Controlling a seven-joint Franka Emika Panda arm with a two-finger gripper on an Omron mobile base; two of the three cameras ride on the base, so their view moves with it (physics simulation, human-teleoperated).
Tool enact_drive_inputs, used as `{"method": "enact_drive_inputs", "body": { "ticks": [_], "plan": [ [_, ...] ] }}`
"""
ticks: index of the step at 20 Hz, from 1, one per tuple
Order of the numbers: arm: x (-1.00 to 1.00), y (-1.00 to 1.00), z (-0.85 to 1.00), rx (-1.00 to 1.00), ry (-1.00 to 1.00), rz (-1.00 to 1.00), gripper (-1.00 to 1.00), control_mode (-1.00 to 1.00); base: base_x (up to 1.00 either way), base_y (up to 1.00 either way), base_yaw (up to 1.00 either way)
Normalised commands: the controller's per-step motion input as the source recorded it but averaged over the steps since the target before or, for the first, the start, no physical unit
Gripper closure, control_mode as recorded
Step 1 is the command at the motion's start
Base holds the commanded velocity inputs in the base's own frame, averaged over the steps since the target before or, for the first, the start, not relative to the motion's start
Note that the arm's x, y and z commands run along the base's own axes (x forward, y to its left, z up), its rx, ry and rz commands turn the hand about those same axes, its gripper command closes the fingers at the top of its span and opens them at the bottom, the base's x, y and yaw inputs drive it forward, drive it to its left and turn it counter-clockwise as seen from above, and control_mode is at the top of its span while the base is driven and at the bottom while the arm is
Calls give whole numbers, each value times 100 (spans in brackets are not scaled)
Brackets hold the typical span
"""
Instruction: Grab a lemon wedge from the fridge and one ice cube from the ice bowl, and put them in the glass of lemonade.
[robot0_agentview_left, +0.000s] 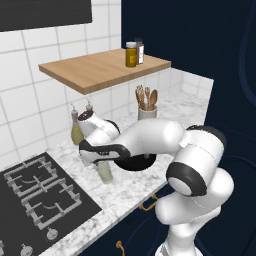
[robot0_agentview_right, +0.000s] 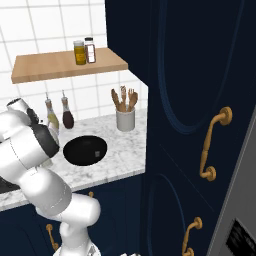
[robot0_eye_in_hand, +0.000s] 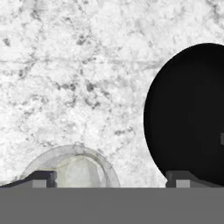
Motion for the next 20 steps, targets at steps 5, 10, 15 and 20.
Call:
{"method": "enact_drive_inputs", "body": {
  "ticks": [5, 10, 15, 20],
  "plan": [
    [0, 0, -40, 23, 0, -8, -100, -100, 0, 0, 0],
    [-6, 0, 36, 23, -3, -11, -100, -100, 0, 0, 0],
    [-19, -24, 57, 21, -5, -11, -100, -100, 0, 0, 0],
    [-92, -75, 19, 22, -6, -9, -100, -100, 0, 0, 0]
  ]
}}
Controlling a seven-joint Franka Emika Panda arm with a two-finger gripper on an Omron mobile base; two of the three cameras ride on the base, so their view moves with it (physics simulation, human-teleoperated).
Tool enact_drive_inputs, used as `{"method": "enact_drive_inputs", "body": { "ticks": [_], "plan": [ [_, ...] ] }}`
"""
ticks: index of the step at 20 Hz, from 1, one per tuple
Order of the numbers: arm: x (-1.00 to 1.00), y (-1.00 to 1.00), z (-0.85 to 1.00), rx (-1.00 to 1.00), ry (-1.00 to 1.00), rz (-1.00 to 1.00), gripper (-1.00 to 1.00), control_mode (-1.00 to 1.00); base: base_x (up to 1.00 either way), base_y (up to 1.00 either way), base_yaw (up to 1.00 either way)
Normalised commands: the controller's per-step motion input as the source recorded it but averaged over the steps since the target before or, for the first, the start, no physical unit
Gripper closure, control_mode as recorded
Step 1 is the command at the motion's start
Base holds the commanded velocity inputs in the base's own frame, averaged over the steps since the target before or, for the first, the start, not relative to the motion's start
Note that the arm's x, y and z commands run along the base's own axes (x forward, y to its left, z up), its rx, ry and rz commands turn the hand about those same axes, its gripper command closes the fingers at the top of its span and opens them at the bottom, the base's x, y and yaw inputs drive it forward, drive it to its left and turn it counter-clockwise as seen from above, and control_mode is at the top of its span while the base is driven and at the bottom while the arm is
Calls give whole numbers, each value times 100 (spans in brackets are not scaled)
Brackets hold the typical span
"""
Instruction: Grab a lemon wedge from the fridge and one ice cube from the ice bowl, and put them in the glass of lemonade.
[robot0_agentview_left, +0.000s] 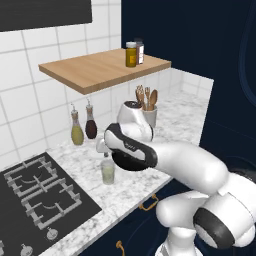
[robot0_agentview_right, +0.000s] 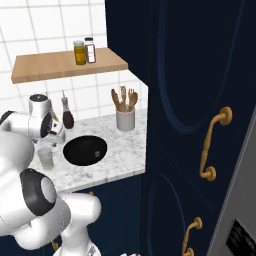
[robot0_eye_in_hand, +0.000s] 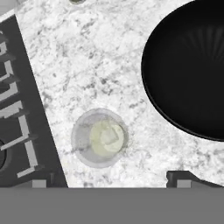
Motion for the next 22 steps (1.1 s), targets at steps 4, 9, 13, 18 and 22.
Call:
{"method": "enact_drive_inputs", "body": {
  "ticks": [4, 9, 13, 18, 22],
  "plan": [
    [-100, -93, 58, 3, -32, -1, -100, -100, 0, 0, 0],
    [-100, -85, 49, -19, -36, 2, -100, -100, 0, 0, 0],
    [-85, -66, 83, -6, -32, -6, -100, -100, 0, 0, 0],
    [-74, -78, 83, 1, -26, -5, -100, -100, 0, 0, 0],
    [-73, -19, -5, 2, -13, 0, -100, -100, 0, 0, 0]
  ]
}}
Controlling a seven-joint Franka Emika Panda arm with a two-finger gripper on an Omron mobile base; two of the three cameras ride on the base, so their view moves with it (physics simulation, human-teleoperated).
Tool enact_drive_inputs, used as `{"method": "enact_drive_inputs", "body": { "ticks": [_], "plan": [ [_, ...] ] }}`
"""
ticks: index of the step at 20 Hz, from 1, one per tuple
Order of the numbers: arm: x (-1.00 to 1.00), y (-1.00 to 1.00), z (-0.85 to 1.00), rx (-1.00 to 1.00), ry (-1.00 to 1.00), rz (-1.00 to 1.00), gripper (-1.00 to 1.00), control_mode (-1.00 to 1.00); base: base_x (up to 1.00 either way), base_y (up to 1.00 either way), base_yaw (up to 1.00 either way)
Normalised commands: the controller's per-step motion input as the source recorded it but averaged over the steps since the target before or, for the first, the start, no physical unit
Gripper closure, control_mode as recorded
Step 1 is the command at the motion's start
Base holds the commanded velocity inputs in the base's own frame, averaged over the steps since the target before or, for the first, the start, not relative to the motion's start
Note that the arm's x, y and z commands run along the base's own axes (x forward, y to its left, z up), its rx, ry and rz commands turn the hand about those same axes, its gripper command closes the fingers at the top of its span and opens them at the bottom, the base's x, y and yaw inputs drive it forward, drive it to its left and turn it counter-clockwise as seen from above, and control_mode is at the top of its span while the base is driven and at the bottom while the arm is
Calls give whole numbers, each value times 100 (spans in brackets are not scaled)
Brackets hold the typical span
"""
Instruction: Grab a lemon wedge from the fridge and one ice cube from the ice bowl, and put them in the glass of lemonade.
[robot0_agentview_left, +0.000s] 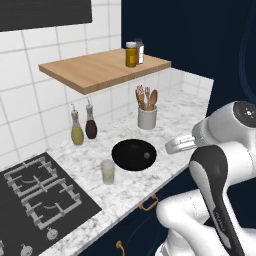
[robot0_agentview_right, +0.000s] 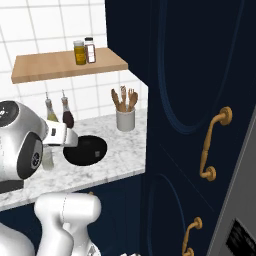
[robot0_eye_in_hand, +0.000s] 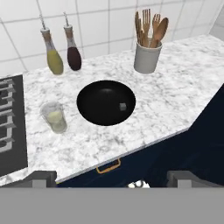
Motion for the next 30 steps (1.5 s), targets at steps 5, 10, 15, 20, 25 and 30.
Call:
{"method": "enact_drive_inputs", "body": {
  "ticks": [5, 10, 15, 20, 25, 30],
  "plan": [
    [-1, 8, -25, 0, -1, 0, -100, -100, 0, 0, 0],
    [-23, 17, -41, 0, 0, 0, -100, 100, -26, 5, 0],
    [0, 0, 0, 0, 0, 0, -100, 100, -100, 0, -8],
    [0, 0, 0, 0, 0, 0, -100, 100, -100, -1, -31],
    [0, 0, 0, 0, 0, 0, -100, 100, -72, 0, -54],
    [0, 0, 0, 0, 0, 0, -100, 100, -61, 0, -58]
  ]
}}
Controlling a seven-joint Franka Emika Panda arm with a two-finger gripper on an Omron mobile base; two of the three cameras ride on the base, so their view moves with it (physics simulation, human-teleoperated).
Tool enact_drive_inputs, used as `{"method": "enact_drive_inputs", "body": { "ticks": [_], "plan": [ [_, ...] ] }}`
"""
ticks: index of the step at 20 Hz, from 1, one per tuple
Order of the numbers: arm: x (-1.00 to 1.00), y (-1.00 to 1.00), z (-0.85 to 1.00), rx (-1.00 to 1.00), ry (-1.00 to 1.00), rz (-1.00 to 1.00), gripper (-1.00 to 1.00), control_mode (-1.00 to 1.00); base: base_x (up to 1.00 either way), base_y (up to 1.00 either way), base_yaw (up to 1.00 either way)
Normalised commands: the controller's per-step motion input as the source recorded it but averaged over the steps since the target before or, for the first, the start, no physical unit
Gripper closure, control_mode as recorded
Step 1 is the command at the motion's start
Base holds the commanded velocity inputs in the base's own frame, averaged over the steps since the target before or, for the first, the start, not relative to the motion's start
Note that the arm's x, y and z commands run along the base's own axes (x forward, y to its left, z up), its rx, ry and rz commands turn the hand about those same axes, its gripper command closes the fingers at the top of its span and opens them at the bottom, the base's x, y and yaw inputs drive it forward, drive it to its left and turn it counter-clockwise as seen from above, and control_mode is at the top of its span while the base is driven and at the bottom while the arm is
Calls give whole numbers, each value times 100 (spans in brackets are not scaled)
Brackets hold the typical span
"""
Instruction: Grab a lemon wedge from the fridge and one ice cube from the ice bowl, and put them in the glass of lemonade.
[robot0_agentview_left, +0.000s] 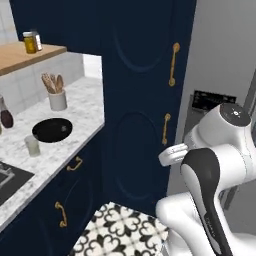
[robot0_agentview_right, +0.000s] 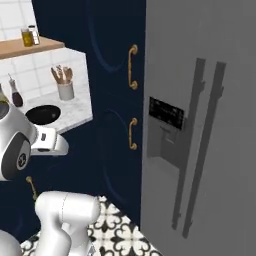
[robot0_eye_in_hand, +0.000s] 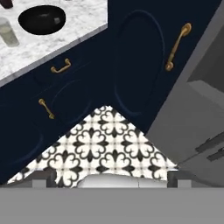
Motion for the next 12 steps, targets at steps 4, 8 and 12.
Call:
{"method": "enact_drive_inputs", "body": {
  "ticks": [4, 8, 12],
  "plan": [
    [0, 0, 0, 0, 0, 0, -100, 100, -57, 0, -58],
    [0, 0, 0, 0, 0, 0, -100, 100, -40, 0, -62],
    [0, 0, 0, 0, 0, 0, -100, 100, -28, 0, -64]
  ]
}}
